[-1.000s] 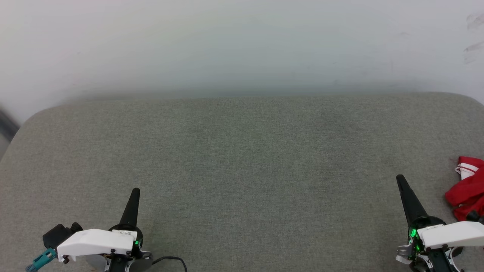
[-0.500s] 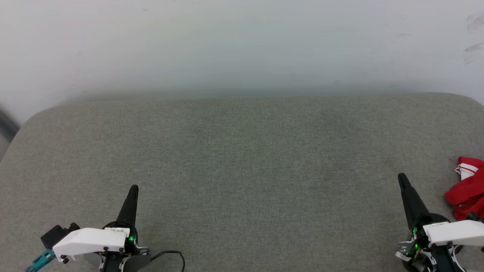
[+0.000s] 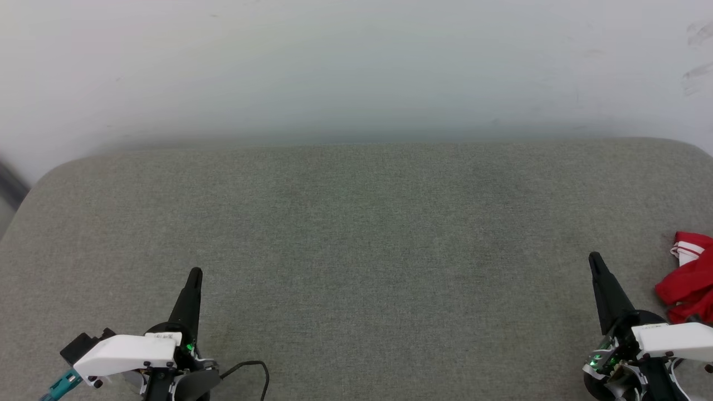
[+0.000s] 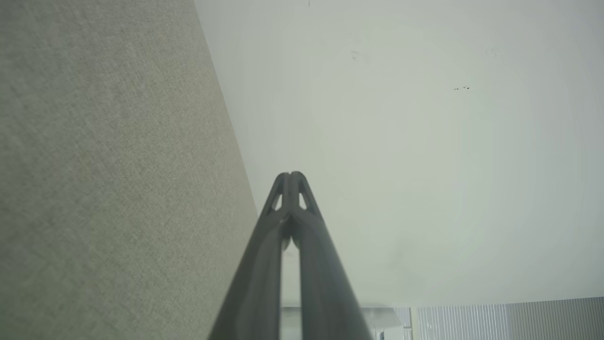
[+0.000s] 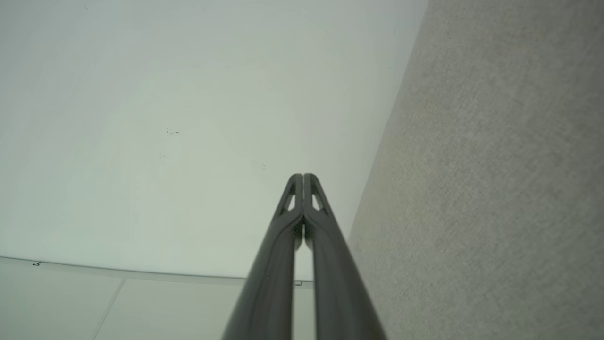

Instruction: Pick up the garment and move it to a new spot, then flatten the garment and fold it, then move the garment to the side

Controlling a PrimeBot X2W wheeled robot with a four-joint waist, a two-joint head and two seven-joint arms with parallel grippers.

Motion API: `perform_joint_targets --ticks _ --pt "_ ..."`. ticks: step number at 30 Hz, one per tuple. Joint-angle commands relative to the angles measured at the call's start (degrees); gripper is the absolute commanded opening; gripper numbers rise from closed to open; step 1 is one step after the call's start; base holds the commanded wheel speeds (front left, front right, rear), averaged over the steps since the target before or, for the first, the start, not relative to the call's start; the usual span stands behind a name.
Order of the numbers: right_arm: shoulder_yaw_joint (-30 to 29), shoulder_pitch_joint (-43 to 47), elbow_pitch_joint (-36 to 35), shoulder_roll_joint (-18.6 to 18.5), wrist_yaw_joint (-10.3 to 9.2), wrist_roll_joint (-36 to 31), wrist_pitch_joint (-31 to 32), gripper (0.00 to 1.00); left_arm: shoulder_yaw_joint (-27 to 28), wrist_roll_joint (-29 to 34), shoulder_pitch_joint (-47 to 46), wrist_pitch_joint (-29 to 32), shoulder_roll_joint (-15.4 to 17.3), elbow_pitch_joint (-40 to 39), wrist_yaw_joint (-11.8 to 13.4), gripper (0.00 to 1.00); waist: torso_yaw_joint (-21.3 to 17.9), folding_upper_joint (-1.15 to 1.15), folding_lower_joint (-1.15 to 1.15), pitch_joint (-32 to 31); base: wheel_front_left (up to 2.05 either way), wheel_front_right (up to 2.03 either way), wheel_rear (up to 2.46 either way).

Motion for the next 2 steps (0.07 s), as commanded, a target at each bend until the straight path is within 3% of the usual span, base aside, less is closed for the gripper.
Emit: perform_joint_targets --ticks 1,2 --pt "-0.2 -1.0 0.2 0.3 -0.01 1.2 0.1 0.00 0.4 -0.9 -1.0 0.4 0.0 0.1 -0.5 0.00 0.0 0.00 0.00 0.0 0.00 0.00 0.00" --pt "-0.2 -1.1 0.3 0.3 -0.01 1.5 0.1 0.00 0.5 -1.3 -1.0 0.5 -0.1 0.1 -0.5 0.00 0.0 0.00 0.00 0.0 0.00 0.00 0.00"
